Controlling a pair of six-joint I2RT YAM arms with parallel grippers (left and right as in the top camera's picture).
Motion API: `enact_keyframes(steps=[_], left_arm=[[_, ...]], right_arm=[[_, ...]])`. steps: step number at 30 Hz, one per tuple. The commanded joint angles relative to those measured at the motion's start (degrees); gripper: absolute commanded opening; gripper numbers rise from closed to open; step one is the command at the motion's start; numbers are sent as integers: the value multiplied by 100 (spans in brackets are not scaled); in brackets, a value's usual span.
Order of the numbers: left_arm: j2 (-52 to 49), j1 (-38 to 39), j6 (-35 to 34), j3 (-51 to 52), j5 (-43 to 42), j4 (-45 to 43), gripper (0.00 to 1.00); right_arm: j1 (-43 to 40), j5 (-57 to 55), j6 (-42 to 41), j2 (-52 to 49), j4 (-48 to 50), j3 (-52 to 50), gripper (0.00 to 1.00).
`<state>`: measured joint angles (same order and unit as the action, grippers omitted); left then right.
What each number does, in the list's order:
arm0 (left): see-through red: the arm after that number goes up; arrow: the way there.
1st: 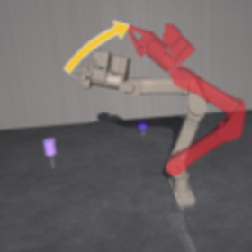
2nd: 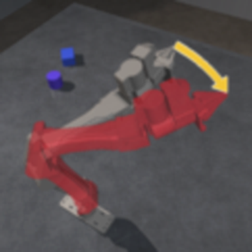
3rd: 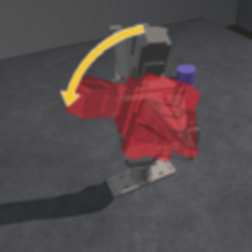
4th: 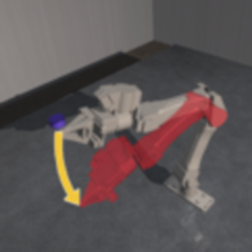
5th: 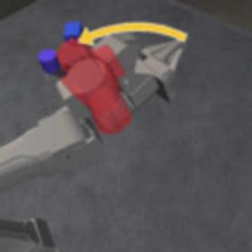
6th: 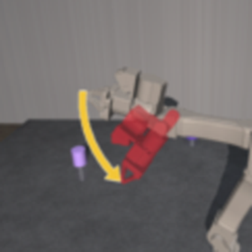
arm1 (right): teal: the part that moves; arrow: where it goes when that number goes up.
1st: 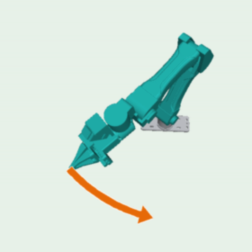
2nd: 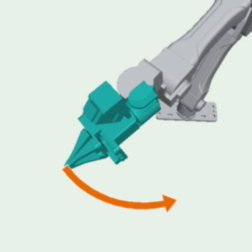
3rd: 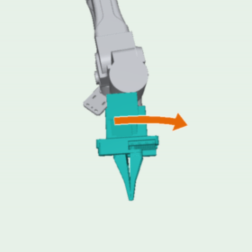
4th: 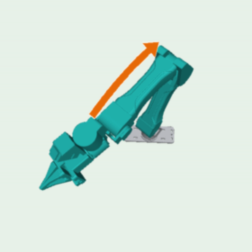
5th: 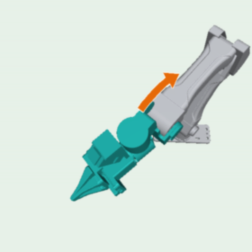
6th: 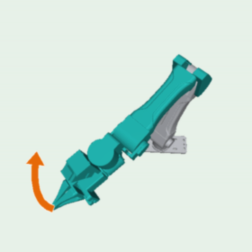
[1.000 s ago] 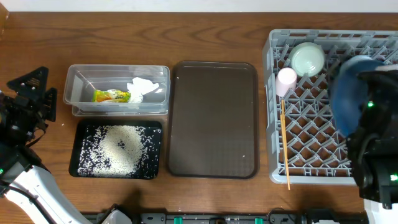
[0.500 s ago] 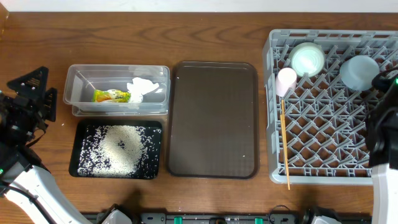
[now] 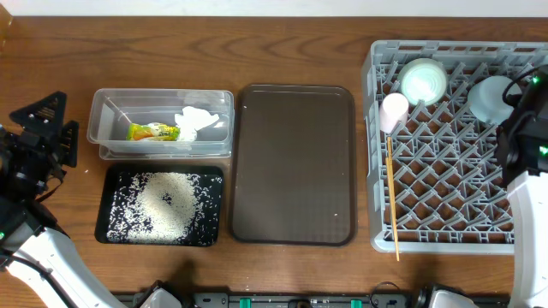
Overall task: Sort waste into correct bins and load items into the dishwasher rack
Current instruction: 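Carry the blue plate right and lower it into the rack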
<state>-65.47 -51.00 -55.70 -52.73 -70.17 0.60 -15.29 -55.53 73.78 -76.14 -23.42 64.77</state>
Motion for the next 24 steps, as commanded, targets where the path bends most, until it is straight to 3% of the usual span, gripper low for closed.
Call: enact_keyframes(steps=[1,10,18,24], left_arm=[[-2,-24,-11,-74,-76,-24,95],[-2,-24,-11,-74,-76,-24,95],[-2,-24,-11,-74,-76,-24,95],[-2,-24,-11,-74,-76,-24,95]], right_arm=[[-39,-120,221,-127,31,96,1],[-39,120,197,-328,-59,85,1],[-39,667,-560,-328,-212,57,1],[-37,778,-649,-328,-223,4,1]])
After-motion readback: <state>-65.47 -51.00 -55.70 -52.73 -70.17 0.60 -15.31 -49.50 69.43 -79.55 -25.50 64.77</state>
